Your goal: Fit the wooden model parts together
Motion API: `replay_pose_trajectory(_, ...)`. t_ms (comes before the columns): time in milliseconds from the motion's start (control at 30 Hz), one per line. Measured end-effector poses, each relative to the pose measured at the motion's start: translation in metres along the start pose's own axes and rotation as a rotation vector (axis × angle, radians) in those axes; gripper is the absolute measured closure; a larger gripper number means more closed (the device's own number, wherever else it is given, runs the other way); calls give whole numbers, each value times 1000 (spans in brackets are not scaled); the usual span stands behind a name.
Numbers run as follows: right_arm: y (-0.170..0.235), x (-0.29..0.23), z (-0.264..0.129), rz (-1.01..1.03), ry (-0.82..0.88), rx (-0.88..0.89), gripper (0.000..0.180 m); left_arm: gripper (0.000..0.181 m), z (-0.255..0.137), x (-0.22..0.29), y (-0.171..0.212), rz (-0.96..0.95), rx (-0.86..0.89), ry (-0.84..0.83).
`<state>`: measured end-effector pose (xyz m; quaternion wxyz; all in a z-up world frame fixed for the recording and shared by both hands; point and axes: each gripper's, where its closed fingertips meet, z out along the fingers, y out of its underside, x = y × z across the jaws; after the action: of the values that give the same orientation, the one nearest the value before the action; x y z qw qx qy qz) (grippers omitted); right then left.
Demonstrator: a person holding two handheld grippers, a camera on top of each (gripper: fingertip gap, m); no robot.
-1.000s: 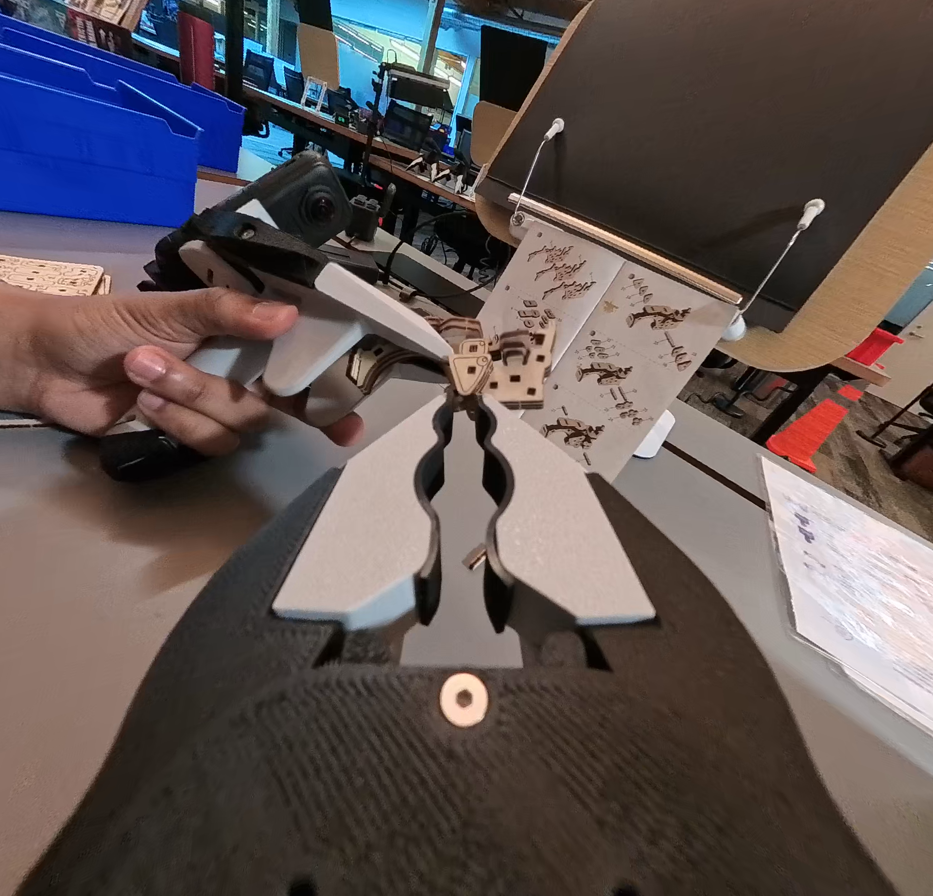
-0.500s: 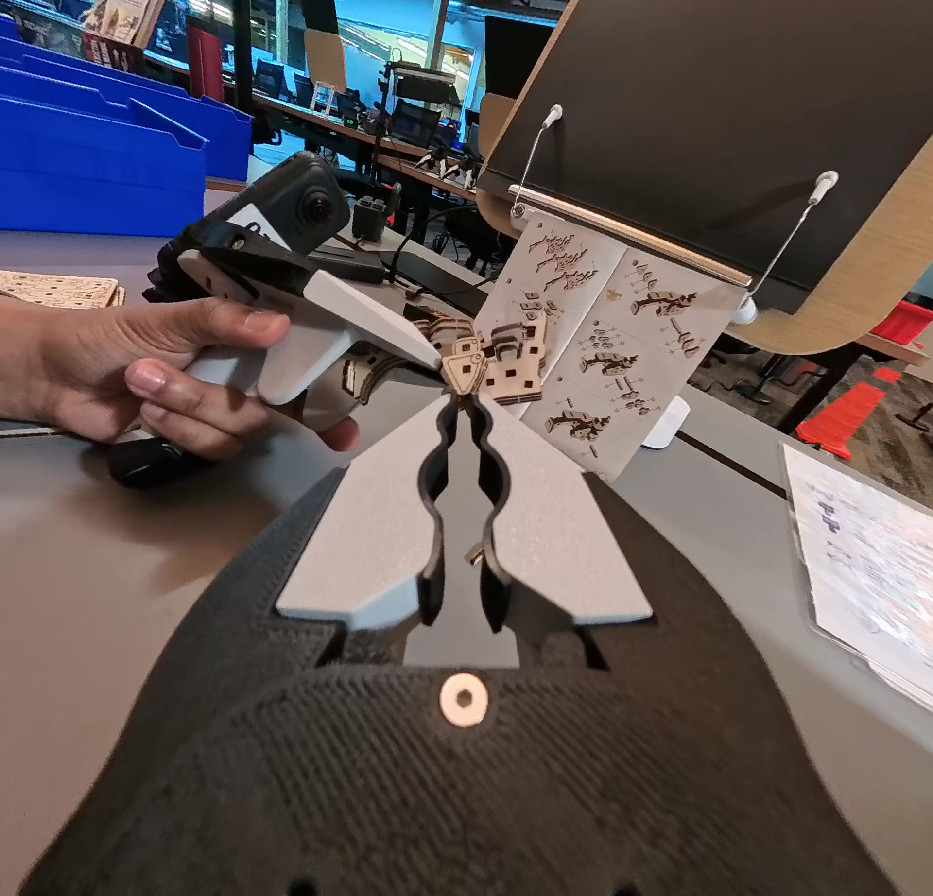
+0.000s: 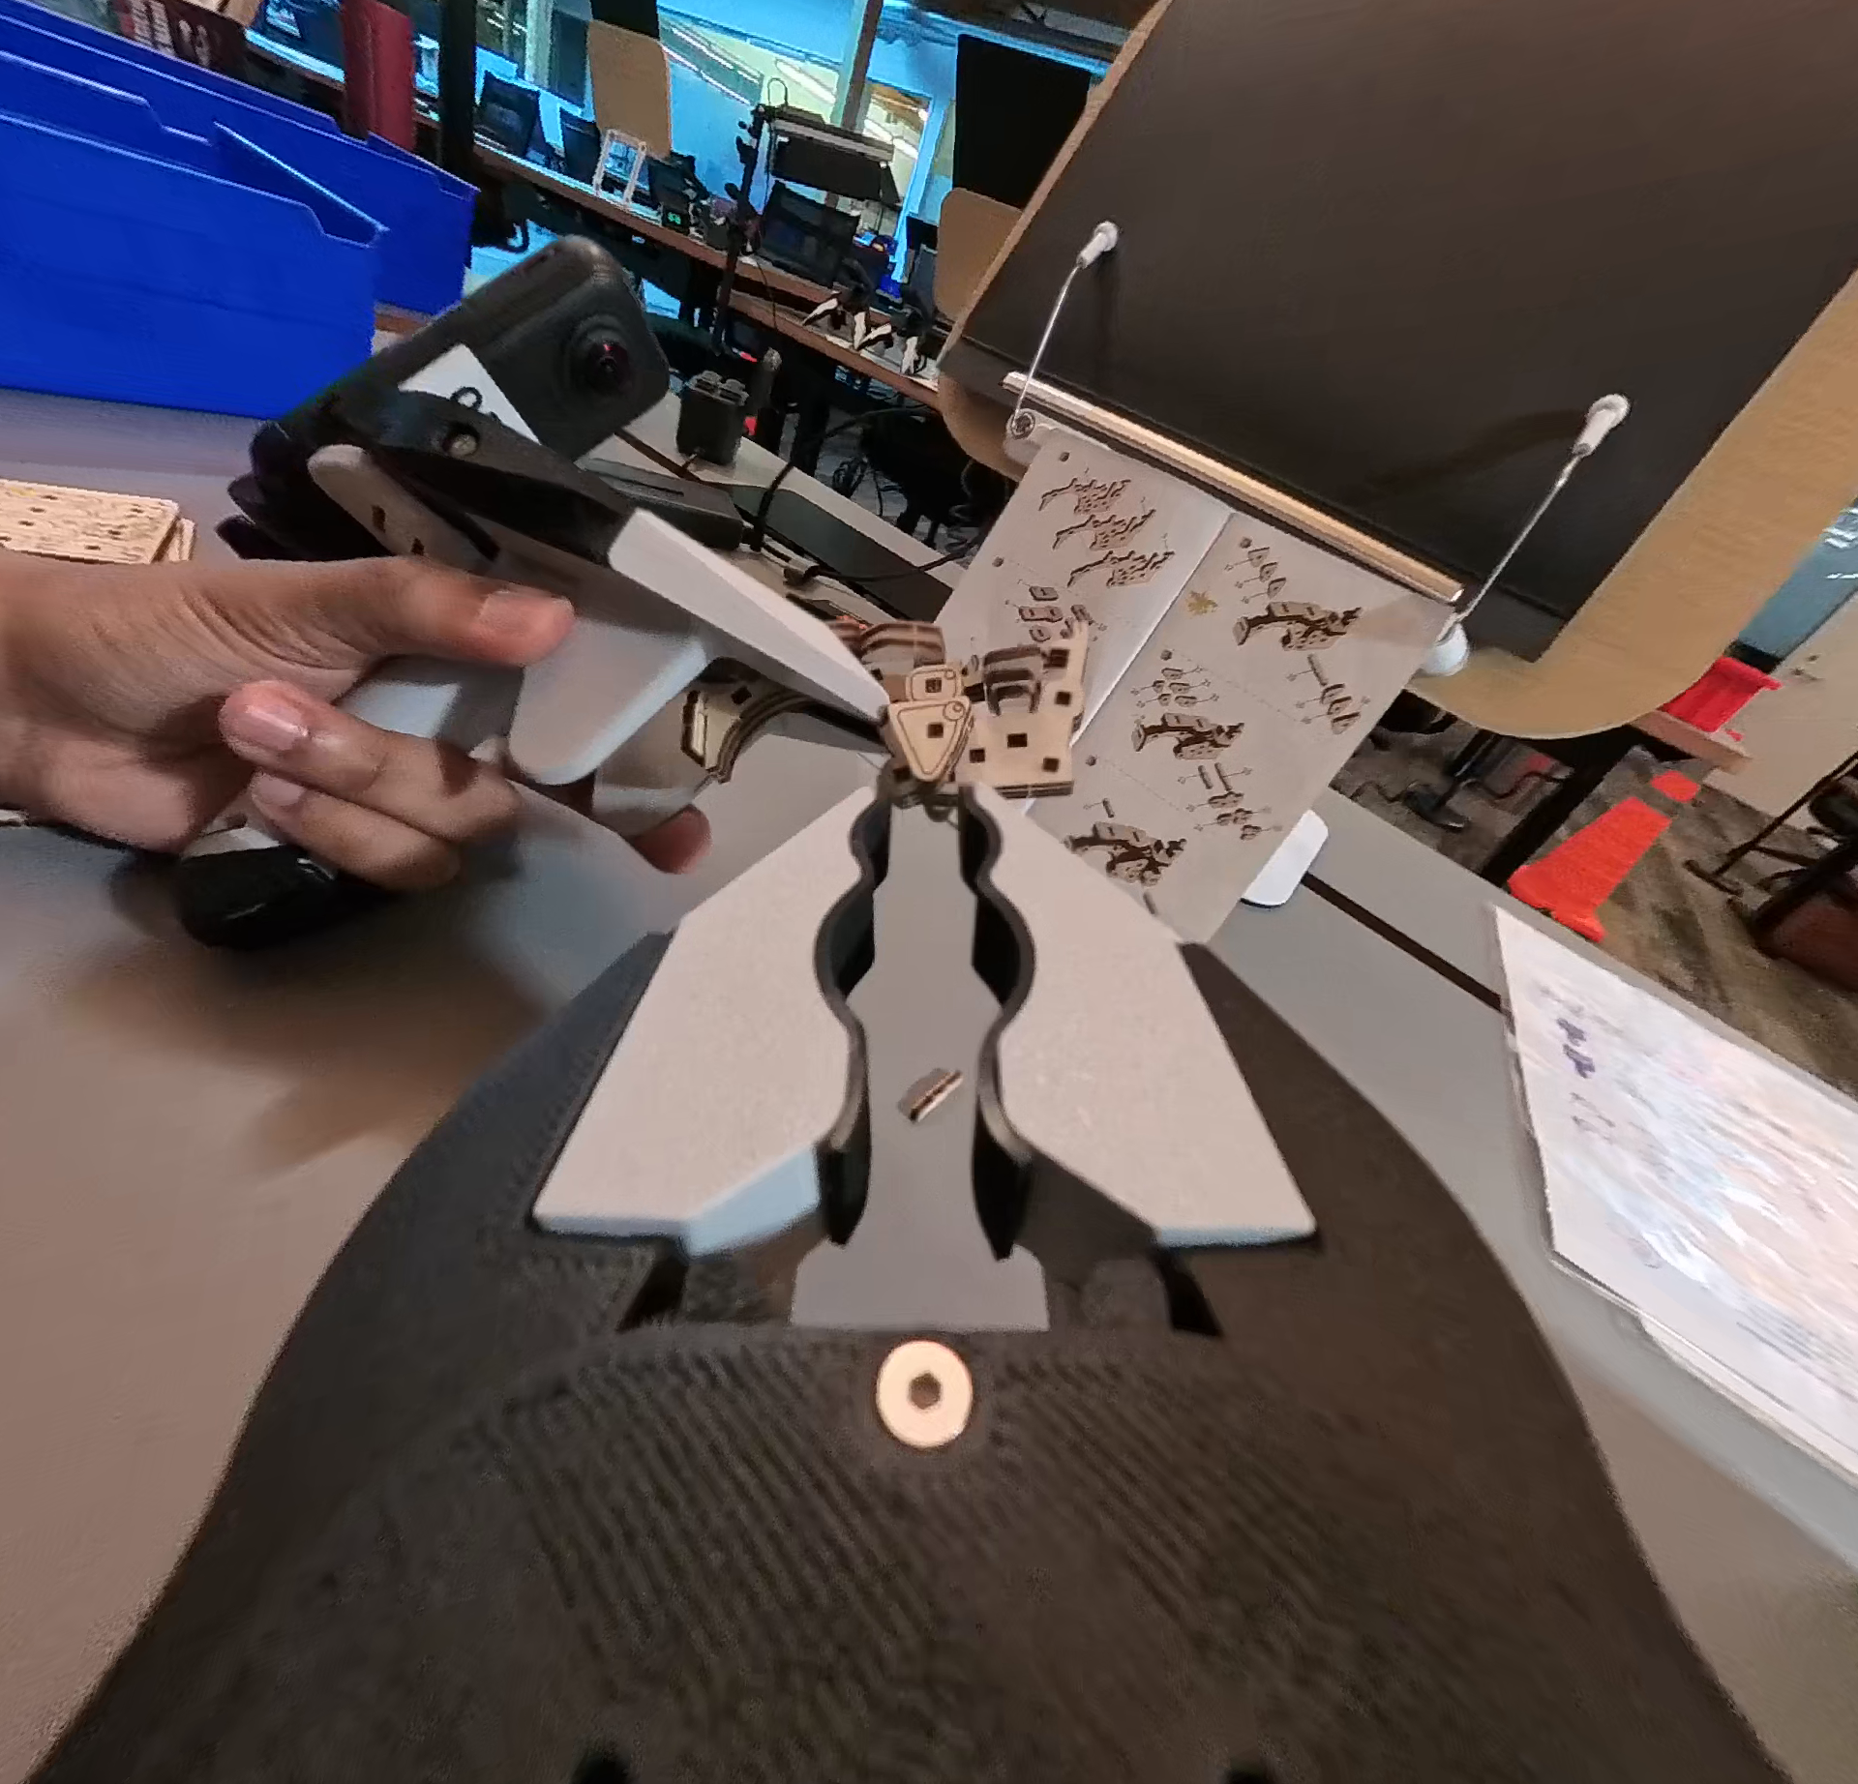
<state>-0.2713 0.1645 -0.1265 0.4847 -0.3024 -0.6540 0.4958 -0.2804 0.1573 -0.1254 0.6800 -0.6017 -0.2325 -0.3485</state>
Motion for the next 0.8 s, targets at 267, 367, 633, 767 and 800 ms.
replay_pose_trajectory(267,1,2,0,-13,23,-6,161,170,2,0,2,177,6,-105)
replay_pose_trajectory(367,1,1,0,-18,24,-6,161,170,4,1,4,207,-11,-119)
replay_pose_trajectory(633,1,3,0,-9,26,-9,165,170,9,4,12,288,-53,-153)
replay_pose_trajectory(767,2,3,0,-4,16,-14,166,170,9,4,12,317,-51,-178)
replay_pose_trajectory(800,2,3,0,-3,13,-16,166,170,9,4,12,327,-52,-188)
